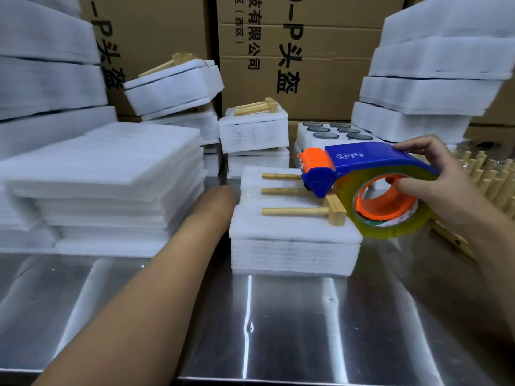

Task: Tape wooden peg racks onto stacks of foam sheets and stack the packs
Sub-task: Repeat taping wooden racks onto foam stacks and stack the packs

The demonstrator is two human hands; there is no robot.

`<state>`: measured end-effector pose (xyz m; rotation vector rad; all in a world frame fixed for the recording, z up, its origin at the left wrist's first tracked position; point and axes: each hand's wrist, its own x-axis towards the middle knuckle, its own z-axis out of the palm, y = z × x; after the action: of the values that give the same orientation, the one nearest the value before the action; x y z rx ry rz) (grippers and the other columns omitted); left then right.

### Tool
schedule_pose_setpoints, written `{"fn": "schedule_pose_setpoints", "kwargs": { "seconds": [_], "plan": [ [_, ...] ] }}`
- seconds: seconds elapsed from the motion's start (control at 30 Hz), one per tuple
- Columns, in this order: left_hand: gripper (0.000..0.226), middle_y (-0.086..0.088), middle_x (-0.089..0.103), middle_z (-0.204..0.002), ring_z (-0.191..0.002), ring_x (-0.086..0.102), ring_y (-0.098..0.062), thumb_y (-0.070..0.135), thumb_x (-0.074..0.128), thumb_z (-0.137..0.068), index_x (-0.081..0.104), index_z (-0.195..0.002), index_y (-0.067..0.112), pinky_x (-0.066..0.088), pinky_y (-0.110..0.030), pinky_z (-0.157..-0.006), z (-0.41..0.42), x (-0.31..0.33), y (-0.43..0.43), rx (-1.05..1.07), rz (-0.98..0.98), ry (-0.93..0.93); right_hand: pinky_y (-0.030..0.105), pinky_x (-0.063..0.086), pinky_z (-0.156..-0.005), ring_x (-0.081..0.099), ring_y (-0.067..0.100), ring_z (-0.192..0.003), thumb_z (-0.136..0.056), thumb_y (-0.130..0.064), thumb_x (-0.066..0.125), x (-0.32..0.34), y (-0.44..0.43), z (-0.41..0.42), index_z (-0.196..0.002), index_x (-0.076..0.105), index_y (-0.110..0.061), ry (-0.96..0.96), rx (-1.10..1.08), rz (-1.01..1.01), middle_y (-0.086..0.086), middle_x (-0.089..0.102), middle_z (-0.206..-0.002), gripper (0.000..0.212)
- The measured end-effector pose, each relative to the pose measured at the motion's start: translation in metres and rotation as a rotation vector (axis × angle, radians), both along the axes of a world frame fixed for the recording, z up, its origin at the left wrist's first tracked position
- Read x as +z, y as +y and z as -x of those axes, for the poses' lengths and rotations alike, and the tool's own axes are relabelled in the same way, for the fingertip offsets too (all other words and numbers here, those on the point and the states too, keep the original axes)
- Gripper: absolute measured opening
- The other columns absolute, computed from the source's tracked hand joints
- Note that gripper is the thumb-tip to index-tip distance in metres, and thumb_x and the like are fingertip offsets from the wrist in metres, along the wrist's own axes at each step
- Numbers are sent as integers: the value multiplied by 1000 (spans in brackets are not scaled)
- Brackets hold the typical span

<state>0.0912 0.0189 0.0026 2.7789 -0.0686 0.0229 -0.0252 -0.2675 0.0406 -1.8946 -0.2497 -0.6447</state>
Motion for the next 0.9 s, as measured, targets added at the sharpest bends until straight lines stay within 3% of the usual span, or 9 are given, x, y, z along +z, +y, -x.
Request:
{"fn": "schedule_pose_setpoints", "kwargs": {
  "seconds": [0.13, 0.23, 0.33, 0.37, 0.47, 0.53, 0.63, 0.77, 0.9],
  "plan": [
    [31, -16, 60, -115, -102, 59, -34, 15, 38, -95, 49, -121, 4, 48, -30, -78, -1, 10, 5, 87, 416, -194, 19, 56, -60, 67, 9, -68, -76, 18, 60, 0, 0, 0, -92, 55, -38, 1, -6, -3, -12, 61, -97, 58],
    [46, -10, 62, -85, -66, 61, -22, 48, 32, -98, 55, -99, 7, 47, -17, -45, 13, 23, 2, 79, 775, 82, 21, 56, -61, 67, 10, -67, -76, 19, 59, 1, 1, 0, -93, 55, -36, 1, -6, -19, -11, 61, -97, 58],
    [60, -5, 66, -108, -88, 66, -22, 64, 37, -91, 57, -119, 15, 54, -29, -79, 21, 25, -6, -19, 855, 326, 20, 55, -60, 66, 10, -68, -76, 19, 58, 1, 2, 1, -93, 54, -36, 6, -8, -18, -10, 60, -100, 57],
    [57, -6, 66, -109, -89, 67, -22, 61, 42, -91, 56, -123, 16, 54, -32, -80, 24, 25, -8, -42, 909, 370, 20, 55, -60, 66, 12, -69, -76, 18, 58, 1, 2, 1, -93, 54, -36, 8, -10, -15, -10, 60, -101, 57],
    [38, -8, 68, -89, -67, 67, -18, 36, 52, -95, 57, -120, 8, 55, -26, -54, 30, 27, -13, -54, 1056, 381, 17, 55, -58, 66, 11, -70, -77, 17, 59, 1, 3, 1, -94, 53, -37, 12, -15, -1, -10, 59, -102, 57],
    [30, -9, 66, -80, -57, 65, -17, 24, 52, -96, 57, -117, 3, 53, -25, -45, 31, 26, -13, -41, 1101, 361, 16, 54, -57, 65, 9, -70, -77, 16, 60, 0, 3, 1, -94, 52, -37, 14, -18, -2, -9, 59, -100, 56],
    [27, -11, 64, -79, -51, 63, -18, 24, 48, -97, 54, -115, 4, 50, -24, -38, 32, 29, -13, -10, 1218, 407, 16, 54, -56, 64, 8, -68, -76, 15, 60, 0, 3, 1, -93, 52, -37, 21, -22, -16, -8, 60, -98, 56],
    [24, -11, 63, -78, -58, 61, -20, 26, 48, -96, 52, -106, 4, 50, -22, -41, 33, 32, -13, 3, 1265, 420, 16, 54, -55, 64, 5, -63, -77, 17, 59, 0, 4, 1, -93, 53, -35, 19, -21, -29, -8, 60, -95, 54],
    [21, -6, 61, -48, -36, 59, -15, 26, 52, -95, 50, -83, 9, 45, -20, -33, 37, 33, -15, 12, 1288, 389, 19, 54, -57, 64, 8, -68, -77, 18, 57, -2, 2, 0, -93, 53, -35, 27, -15, -49, -12, 59, -96, 55]
  ]
}}
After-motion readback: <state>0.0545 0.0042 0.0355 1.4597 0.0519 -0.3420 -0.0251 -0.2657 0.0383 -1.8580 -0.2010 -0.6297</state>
